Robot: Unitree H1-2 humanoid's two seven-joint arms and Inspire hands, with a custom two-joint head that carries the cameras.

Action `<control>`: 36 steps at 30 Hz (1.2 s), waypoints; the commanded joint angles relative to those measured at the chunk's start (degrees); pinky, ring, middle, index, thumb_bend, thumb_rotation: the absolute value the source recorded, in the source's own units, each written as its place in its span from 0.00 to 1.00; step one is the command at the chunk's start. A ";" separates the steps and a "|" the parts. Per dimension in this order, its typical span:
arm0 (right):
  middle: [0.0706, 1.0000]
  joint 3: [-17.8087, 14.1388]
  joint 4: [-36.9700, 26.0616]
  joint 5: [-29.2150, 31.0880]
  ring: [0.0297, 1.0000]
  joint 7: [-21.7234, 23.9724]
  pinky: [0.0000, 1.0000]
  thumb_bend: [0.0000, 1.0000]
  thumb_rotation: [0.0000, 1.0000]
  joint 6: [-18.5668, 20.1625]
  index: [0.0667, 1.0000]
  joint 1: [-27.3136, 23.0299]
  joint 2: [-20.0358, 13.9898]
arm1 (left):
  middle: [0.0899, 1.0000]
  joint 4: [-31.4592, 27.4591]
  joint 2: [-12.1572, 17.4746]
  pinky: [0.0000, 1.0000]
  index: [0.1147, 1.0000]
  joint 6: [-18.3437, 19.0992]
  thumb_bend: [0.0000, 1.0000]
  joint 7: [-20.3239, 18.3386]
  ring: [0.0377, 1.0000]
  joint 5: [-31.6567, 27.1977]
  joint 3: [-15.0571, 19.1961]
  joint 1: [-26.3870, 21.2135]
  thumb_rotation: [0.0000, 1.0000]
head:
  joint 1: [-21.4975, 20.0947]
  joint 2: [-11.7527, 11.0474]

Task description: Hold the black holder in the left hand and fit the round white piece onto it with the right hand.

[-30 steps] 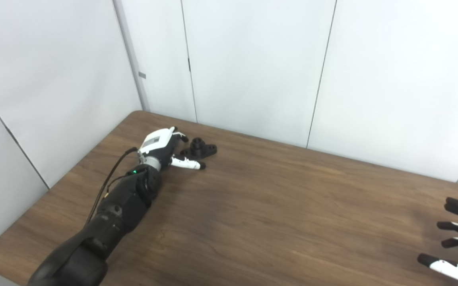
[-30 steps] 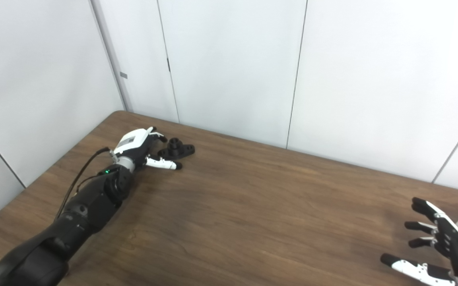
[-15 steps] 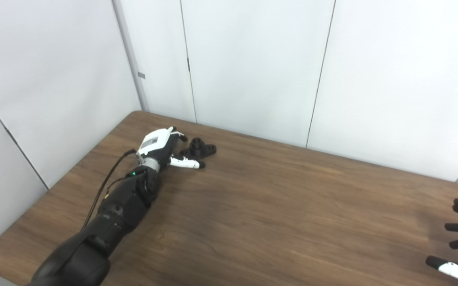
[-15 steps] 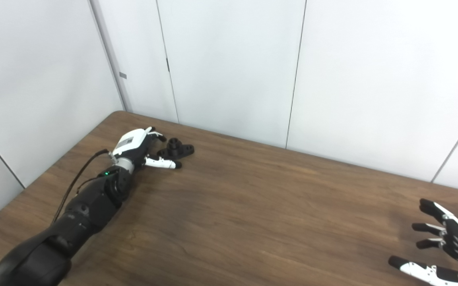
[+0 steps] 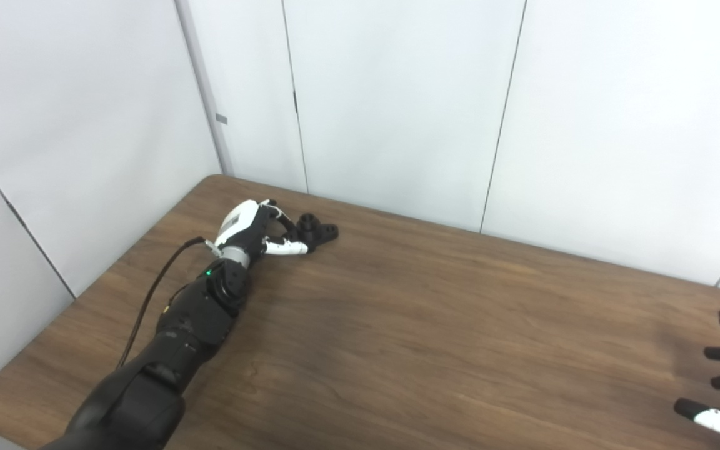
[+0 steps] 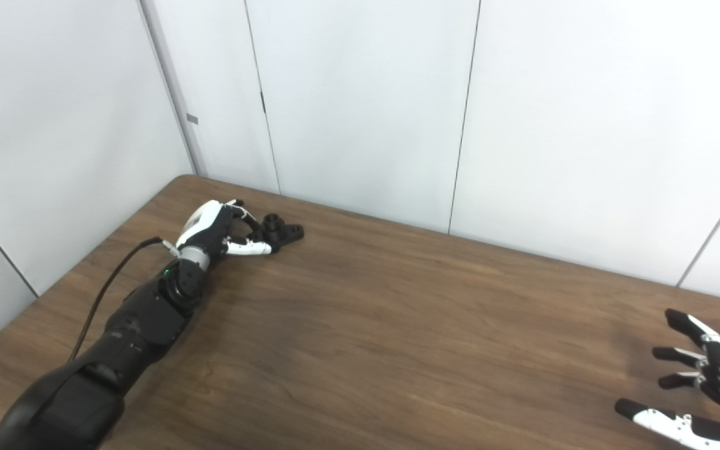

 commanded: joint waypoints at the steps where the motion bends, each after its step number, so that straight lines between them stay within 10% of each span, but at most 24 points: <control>1: 0.87 -0.96 -2.02 0.75 0.70 -0.11 0.53 0.80 0.20 -2.00 0.84 -2.10 -1.51 | 0.93 2.08 -1.89 1.00 0.42 -0.02 0.52 -3.22 1.00 0.45 -2.22 2.19 0.06 | -0.08 0.06; 14: 0.86 -1.45 -2.85 0.85 0.70 -0.17 0.52 0.79 0.22 -1.55 0.83 -1.67 -1.05 | 0.93 0.97 -2.41 1.00 0.42 -3.21 0.52 -3.70 1.00 -0.30 -4.03 3.87 0.06 | -0.64 0.63; 36: 0.87 -0.07 -3.10 -2.37 0.75 -3.00 0.58 0.75 0.18 -1.53 0.89 -3.39 3.51 | 0.96 -16.54 -8.34 1.00 0.41 -12.68 0.52 -6.03 1.00 6.63 -18.39 6.00 0.07 | -9.64 2.68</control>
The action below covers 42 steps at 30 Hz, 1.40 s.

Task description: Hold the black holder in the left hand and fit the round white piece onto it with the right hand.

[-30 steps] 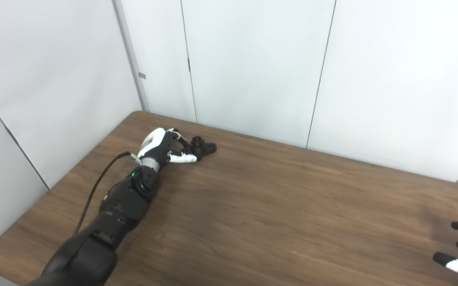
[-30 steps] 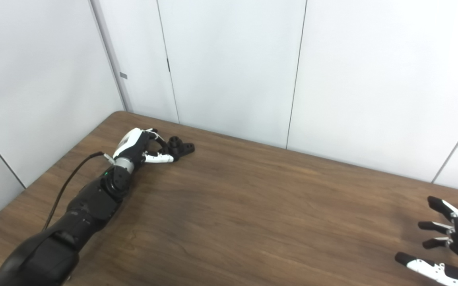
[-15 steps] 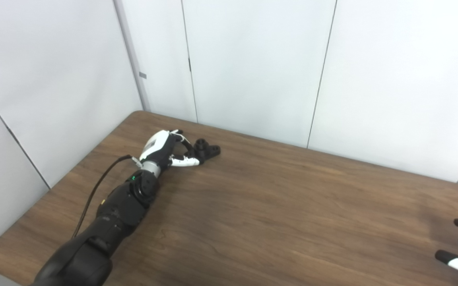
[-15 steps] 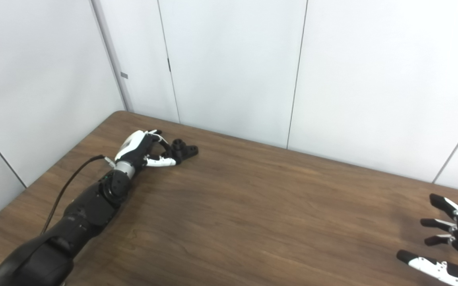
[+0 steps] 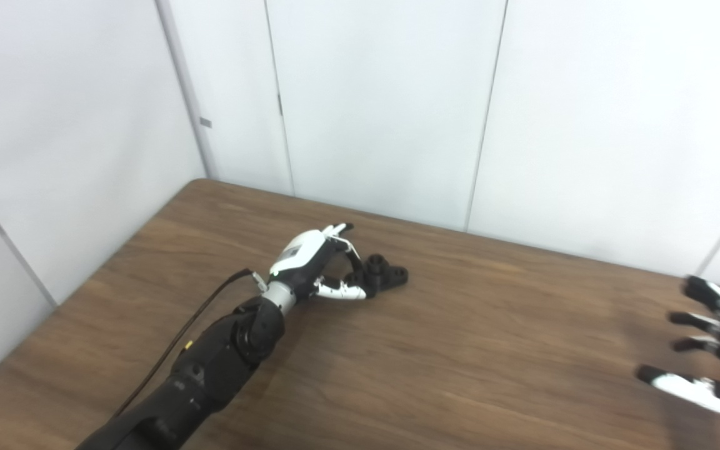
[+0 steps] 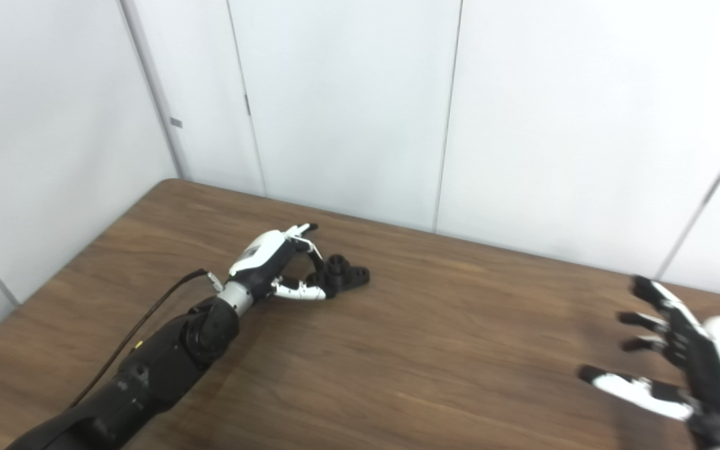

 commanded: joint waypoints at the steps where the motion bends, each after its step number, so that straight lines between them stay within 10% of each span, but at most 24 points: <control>1: 0.87 -0.30 -2.36 -0.12 0.75 -1.38 0.58 0.75 0.17 -1.11 0.89 -1.69 0.11 | 0.96 -1.11 -3.02 1.00 0.41 -1.69 0.52 -4.99 1.00 2.76 -3.86 1.46 0.07 | -1.83 0.61; 26: 0.88 0.37 -2.45 -1.13 0.76 -1.34 0.62 0.77 0.25 -4.43 0.90 -2.06 0.75 | 0.95 -8.53 -6.06 1.00 0.41 -6.40 0.52 -14.49 1.00 2.43 -15.36 5.56 0.07 | -12.71 4.17; 42: 0.87 0.20 -5.43 -2.67 0.77 0.29 0.62 0.77 0.24 -1.72 0.89 -4.48 -2.19 | 0.96 -11.84 -3.84 1.00 0.41 -6.64 0.52 -17.82 1.00 1.36 -15.84 7.06 0.06 | -19.71 4.33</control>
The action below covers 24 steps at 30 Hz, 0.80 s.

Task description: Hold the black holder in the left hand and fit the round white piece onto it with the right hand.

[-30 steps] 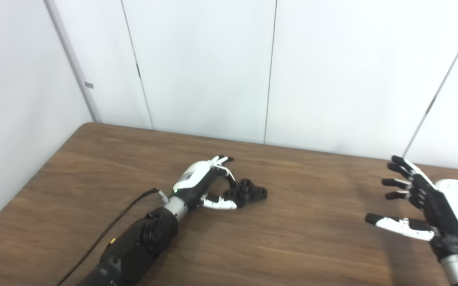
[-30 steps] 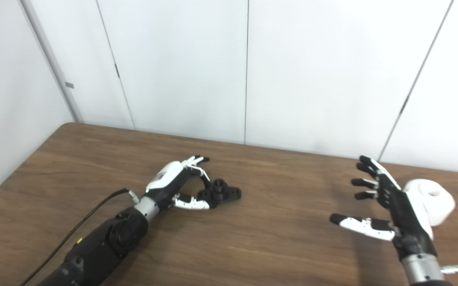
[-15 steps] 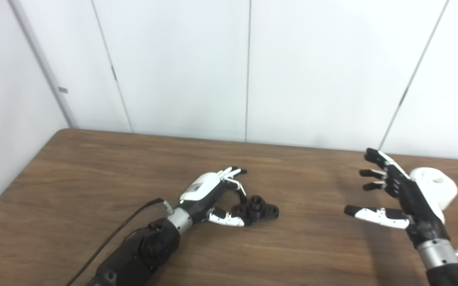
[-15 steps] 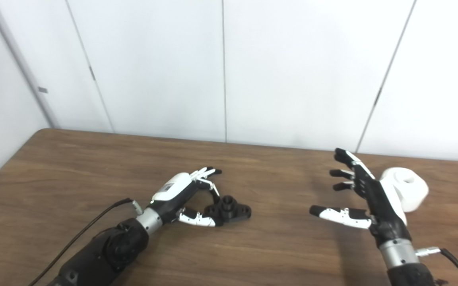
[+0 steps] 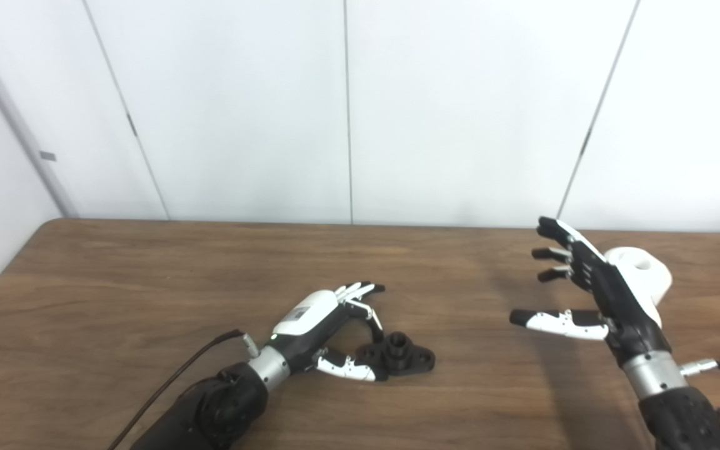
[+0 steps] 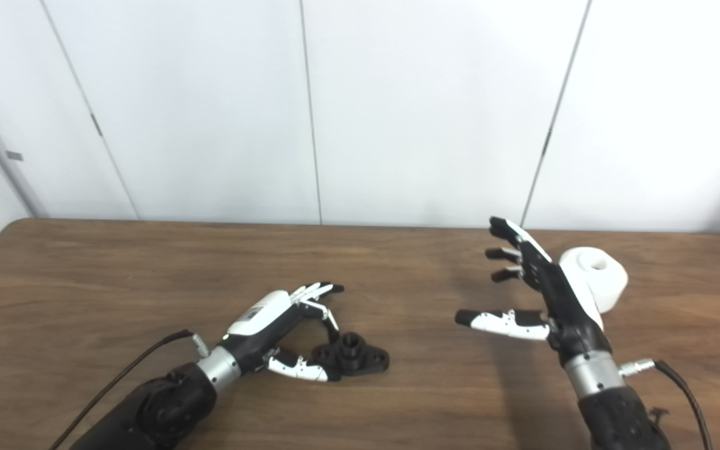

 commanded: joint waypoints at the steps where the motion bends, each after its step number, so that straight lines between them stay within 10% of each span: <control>1: 0.87 -0.78 -2.87 -0.45 0.77 0.10 0.62 0.77 0.24 -1.45 0.89 -3.19 -2.61 | 0.96 0.60 0.51 1.00 0.41 -0.58 0.52 -8.06 1.00 3.30 -4.20 3.74 0.06 | -0.54 -0.09; 24: 0.88 -6.26 -9.46 -12.73 0.79 2.90 0.62 0.79 0.22 12.08 0.86 -9.87 -17.50 | 0.94 -1.66 3.48 1.00 0.42 -0.64 0.52 -8.31 1.00 8.13 -2.56 6.00 0.06 | -11.83 -1.16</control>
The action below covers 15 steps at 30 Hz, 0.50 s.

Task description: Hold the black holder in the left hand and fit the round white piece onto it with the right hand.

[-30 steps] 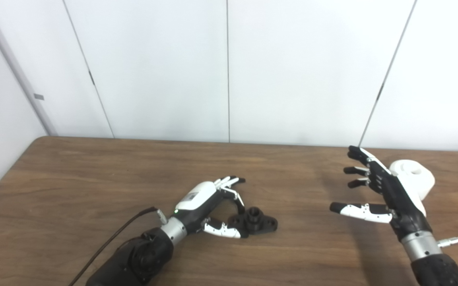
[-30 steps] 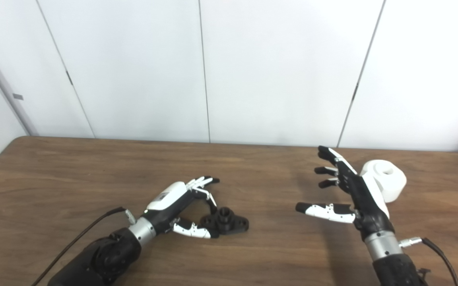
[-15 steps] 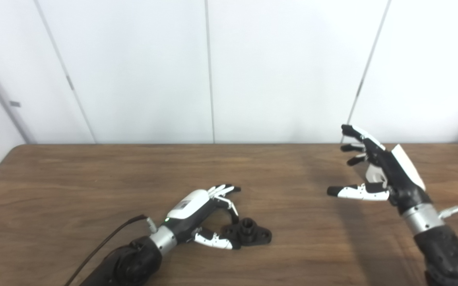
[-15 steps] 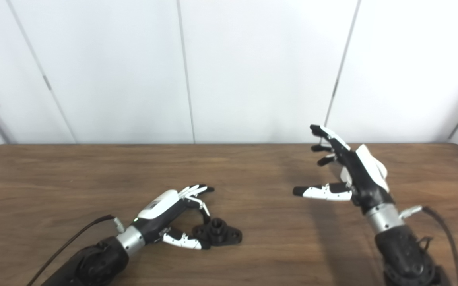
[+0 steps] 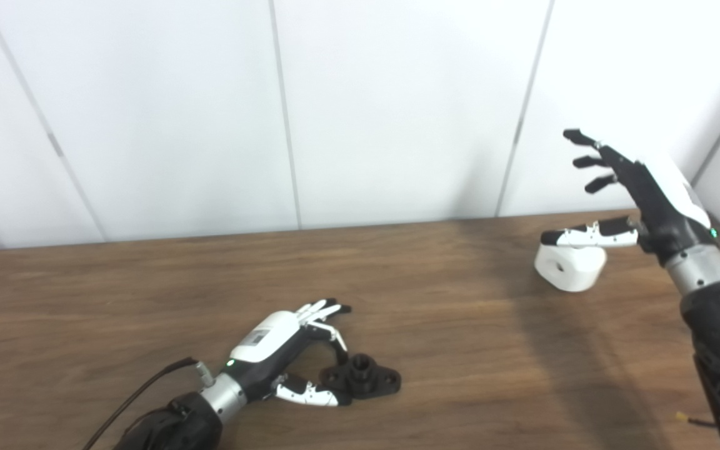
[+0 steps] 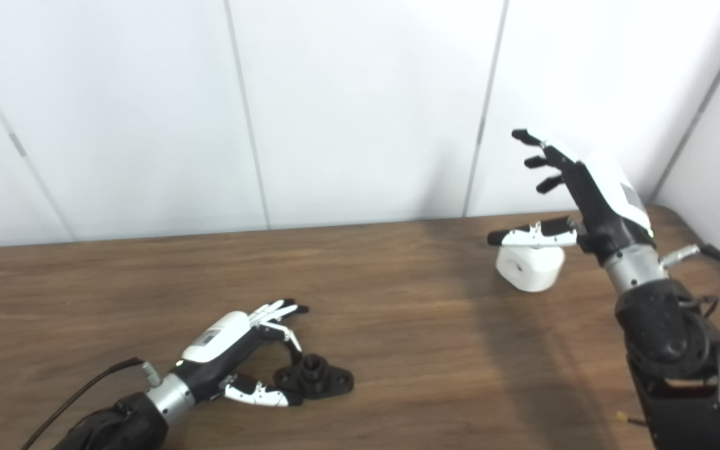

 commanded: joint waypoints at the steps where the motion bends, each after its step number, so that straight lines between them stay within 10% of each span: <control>1: 0.88 -1.16 -1.88 -0.50 0.79 0.52 0.62 0.79 0.22 1.18 0.86 -2.98 -2.59 | 0.94 2.03 1.95 1.00 0.42 1.08 0.52 -6.00 1.00 4.79 -2.97 3.78 0.06 | 0.04 0.07; 8: 1.00 0.47 -3.30 0.56 0.99 13.77 0.83 1.00 0.38 8.42 0.95 -3.60 -15.00 | 0.93 3.61 2.81 1.00 0.42 -1.17 0.52 -4.44 1.00 4.97 -2.14 4.20 0.06 | -7.28 -1.17; 15: 1.00 1.94 -3.78 -1.54 1.00 18.41 0.82 1.00 0.38 13.56 0.93 -4.24 -18.36 | 0.93 5.48 2.69 1.00 0.42 -3.87 0.52 -3.82 1.00 4.30 -1.29 4.67 0.06 | -12.71 -3.28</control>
